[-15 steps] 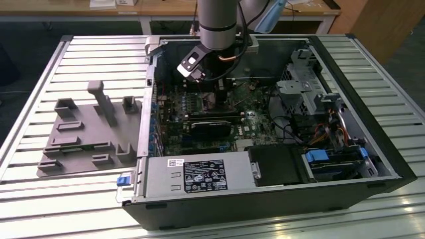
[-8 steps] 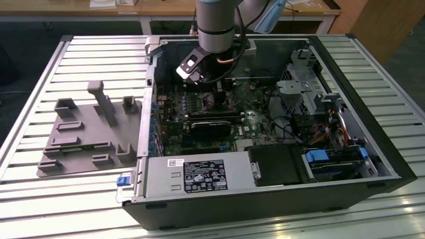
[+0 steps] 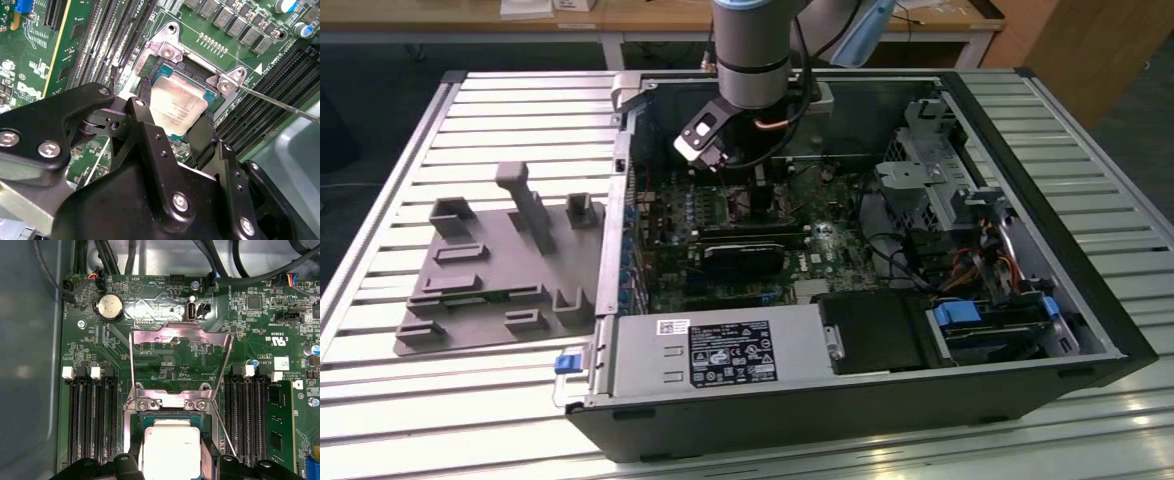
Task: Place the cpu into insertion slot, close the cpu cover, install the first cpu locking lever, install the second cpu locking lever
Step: 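Place the cpu into insertion slot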
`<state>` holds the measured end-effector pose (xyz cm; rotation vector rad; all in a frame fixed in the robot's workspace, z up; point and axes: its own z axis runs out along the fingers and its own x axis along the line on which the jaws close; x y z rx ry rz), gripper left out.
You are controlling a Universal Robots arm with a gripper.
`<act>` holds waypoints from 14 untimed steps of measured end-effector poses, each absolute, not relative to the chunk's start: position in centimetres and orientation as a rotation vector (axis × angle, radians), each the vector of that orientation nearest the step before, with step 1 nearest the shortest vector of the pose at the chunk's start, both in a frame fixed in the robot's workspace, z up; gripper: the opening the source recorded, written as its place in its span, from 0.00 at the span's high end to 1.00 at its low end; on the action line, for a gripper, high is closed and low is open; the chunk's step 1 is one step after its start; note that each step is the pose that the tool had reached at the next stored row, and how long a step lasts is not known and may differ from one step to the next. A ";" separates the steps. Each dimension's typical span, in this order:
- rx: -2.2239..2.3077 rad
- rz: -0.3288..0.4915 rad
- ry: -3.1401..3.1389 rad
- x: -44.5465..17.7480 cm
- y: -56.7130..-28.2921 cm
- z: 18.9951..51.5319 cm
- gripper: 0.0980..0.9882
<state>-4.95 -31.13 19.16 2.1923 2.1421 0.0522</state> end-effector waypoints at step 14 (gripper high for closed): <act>2.193 0.055 2.142 -4.9 -31.1 19.2 0.51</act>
